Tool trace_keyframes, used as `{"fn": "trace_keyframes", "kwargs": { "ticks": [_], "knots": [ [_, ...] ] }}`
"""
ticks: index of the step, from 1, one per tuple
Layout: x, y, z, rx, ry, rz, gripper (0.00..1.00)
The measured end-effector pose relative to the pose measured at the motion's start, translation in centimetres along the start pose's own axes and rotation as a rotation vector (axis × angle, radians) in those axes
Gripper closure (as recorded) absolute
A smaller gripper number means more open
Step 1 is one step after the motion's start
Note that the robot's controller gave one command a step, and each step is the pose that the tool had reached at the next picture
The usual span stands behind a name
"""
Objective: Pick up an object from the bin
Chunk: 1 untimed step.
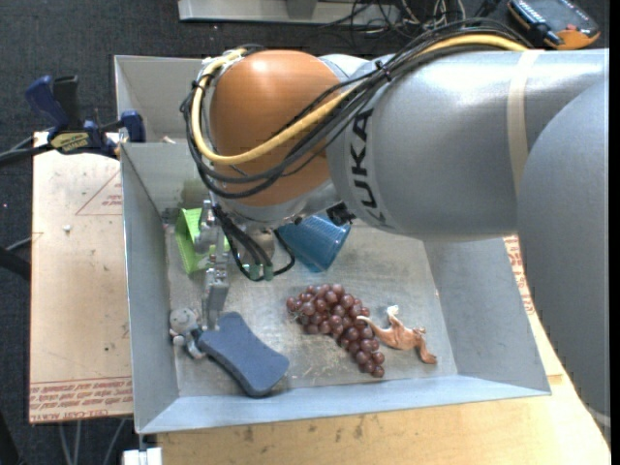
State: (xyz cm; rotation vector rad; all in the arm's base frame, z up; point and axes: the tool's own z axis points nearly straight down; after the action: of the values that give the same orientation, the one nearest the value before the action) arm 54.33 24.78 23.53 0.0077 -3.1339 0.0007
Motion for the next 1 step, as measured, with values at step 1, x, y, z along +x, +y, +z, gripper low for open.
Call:
{"fn": "trace_keyframes", "kwargs": {
  "ticks": [1],
  "knots": [
    [-0.18,-0.14,-0.47,-0.002,-0.008,0.004,0.0]
  ]
}}
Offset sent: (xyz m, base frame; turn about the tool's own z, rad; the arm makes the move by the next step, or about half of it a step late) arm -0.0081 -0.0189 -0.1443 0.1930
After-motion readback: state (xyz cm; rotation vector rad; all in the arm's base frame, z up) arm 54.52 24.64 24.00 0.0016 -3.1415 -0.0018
